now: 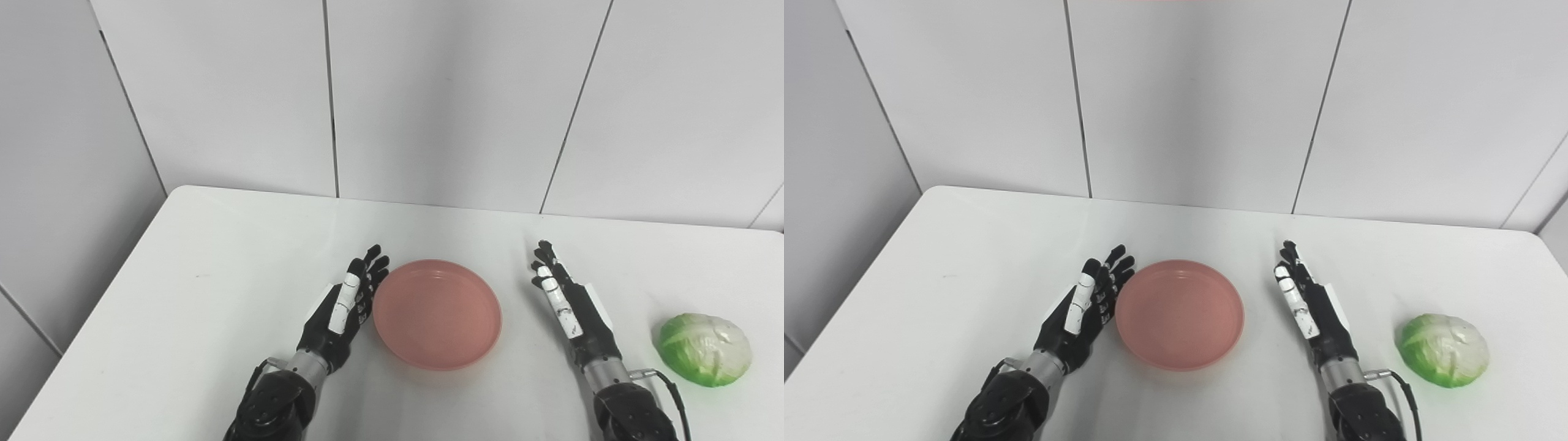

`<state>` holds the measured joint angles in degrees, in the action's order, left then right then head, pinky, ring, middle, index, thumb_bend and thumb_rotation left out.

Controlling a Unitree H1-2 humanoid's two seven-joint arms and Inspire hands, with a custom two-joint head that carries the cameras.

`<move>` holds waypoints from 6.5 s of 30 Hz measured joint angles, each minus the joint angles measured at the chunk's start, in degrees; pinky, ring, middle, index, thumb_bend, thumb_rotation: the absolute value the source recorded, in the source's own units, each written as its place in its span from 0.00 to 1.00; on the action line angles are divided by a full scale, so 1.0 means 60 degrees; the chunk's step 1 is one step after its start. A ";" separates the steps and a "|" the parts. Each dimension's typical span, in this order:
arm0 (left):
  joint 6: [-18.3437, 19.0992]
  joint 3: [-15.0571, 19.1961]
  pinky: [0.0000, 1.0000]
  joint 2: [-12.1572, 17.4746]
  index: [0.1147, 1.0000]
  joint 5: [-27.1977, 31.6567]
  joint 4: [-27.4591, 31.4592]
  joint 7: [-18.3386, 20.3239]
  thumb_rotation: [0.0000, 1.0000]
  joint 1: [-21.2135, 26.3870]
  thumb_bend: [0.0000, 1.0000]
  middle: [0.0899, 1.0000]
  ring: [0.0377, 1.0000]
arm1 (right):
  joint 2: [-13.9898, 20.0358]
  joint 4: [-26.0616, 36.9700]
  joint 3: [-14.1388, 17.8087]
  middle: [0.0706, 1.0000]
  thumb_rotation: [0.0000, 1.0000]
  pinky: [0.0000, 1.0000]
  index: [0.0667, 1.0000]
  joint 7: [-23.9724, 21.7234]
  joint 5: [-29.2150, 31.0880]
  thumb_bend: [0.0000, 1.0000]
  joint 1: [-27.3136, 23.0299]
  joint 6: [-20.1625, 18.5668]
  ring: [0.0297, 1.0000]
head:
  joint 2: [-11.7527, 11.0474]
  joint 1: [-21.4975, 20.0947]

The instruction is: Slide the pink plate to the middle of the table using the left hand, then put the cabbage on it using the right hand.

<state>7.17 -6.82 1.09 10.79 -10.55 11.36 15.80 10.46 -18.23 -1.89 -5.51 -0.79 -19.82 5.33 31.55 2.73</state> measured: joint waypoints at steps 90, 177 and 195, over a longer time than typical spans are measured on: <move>-0.1461 0.1012 0.96 0.1321 0.97 0.0528 -0.1832 0.1868 0.97 0.0584 0.90 0.95 0.95 | 0.4611 0.4228 0.2258 1.00 0.53 0.89 1.00 -0.1276 -0.2884 1.00 0.2235 -0.4145 0.99 | -0.0059 -0.4146; -0.0756 0.0902 0.95 0.1287 0.97 0.0520 -0.1180 0.1496 1.00 0.0391 0.87 0.95 0.95 | 0.4617 0.3009 0.0161 0.43 0.00 0.46 0.46 -0.1405 -0.3387 0.53 0.0785 -0.3329 0.46 | 0.0234 -0.3678; -0.0684 0.0689 0.97 0.0977 0.97 0.0294 -0.1002 0.0912 1.00 0.0344 0.89 0.96 0.96 | 0.4367 0.4291 0.0014 0.41 0.00 0.39 0.48 -0.1971 -0.3399 0.53 -0.0163 -0.3546 0.42 | 0.0088 -0.2698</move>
<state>3.07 -2.69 6.95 12.56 -16.56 16.83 17.86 36.66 7.52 -1.81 -17.34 -21.18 -20.80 -15.94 32.08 -13.46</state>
